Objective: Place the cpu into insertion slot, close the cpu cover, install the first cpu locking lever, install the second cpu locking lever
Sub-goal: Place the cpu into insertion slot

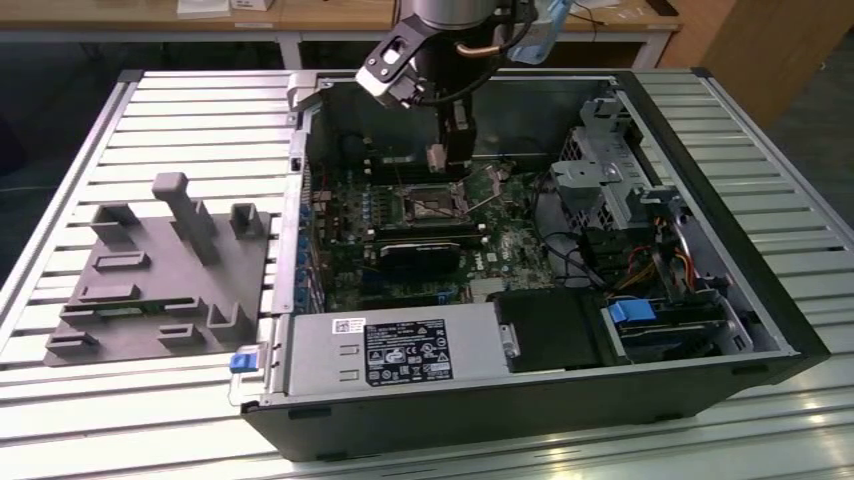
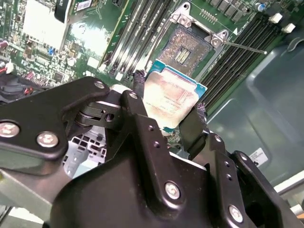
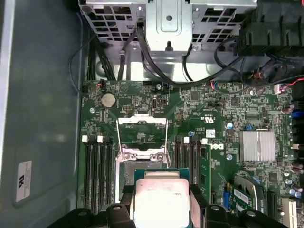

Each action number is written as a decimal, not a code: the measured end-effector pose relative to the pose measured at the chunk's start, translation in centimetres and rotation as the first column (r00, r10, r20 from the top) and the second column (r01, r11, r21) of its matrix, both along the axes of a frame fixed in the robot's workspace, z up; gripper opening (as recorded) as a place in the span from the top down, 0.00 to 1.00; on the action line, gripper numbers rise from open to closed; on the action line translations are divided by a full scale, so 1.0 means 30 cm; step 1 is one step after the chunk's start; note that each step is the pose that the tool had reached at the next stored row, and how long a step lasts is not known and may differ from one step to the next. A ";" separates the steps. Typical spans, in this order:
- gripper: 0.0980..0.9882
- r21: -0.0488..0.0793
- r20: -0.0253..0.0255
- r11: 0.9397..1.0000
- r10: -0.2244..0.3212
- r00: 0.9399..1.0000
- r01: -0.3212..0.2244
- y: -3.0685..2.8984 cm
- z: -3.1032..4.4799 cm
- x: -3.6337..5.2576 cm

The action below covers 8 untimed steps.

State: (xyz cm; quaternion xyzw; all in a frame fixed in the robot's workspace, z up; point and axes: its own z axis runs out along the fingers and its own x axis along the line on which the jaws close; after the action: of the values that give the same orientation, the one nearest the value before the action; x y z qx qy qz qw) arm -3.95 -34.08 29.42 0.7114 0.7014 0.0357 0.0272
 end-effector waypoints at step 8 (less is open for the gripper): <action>0.50 0.000 0.000 1.000 0.000 1.000 0.000 0.000 -0.039 -0.001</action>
State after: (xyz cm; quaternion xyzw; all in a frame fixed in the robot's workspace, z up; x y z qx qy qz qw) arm -4.00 -34.08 28.25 0.7114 0.7013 0.0356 0.0273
